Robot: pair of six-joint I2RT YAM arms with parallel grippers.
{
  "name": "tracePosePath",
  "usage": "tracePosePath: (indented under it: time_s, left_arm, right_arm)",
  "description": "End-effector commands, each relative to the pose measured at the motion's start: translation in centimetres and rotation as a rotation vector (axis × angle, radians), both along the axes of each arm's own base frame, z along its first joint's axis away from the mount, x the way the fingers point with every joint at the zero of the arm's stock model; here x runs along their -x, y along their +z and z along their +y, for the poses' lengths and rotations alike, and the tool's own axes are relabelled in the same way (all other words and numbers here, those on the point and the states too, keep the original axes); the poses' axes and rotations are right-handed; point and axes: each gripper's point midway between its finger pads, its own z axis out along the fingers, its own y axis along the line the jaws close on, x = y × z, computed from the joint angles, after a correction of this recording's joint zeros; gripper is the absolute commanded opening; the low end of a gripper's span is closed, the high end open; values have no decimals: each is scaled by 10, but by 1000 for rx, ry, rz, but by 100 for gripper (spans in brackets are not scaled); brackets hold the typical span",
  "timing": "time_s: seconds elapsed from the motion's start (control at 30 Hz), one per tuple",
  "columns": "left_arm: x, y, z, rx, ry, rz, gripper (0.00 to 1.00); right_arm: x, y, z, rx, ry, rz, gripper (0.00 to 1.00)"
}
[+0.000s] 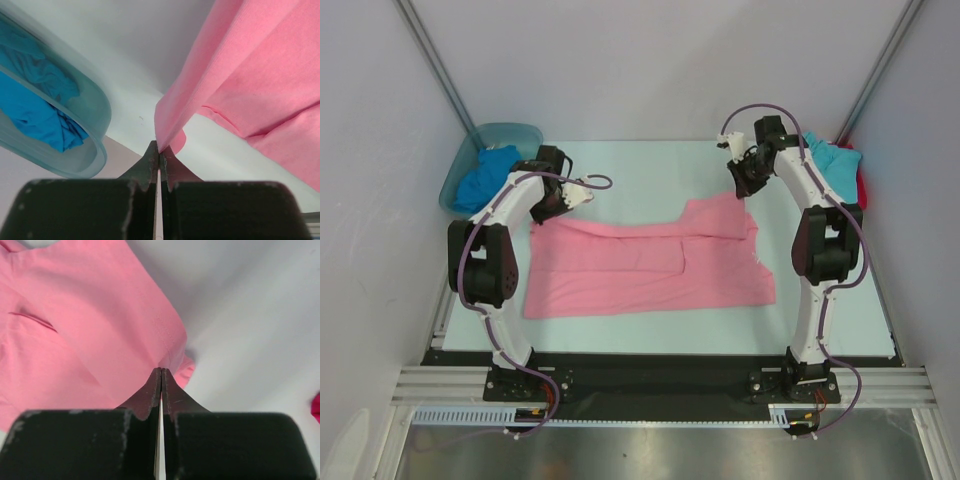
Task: Fold and stack the t-shirts
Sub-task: Fold the tshirt
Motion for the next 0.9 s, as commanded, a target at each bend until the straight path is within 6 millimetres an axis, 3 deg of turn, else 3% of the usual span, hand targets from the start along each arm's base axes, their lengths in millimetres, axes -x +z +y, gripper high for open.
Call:
tracePosePath:
  time_s: [0.0,0.37,0.6,0.87]
  left_arm:
    - [-10,21,-1,-1,14,-91,0]
    - [-18,24,11,-22,38,-142,0]
    - [-23,25,10,-20,39,-162,0]
    - [-23,22,22,-58,43,-159,0]
  right_arm:
    - [-13,39,-15,54,-12,-139,0]
    - [-36,66,-68,149,-126,-262,0]
    - [-42,75,-76,164,-153,-292,0]
    - [-36,66,-73,160,-135,-258,0]
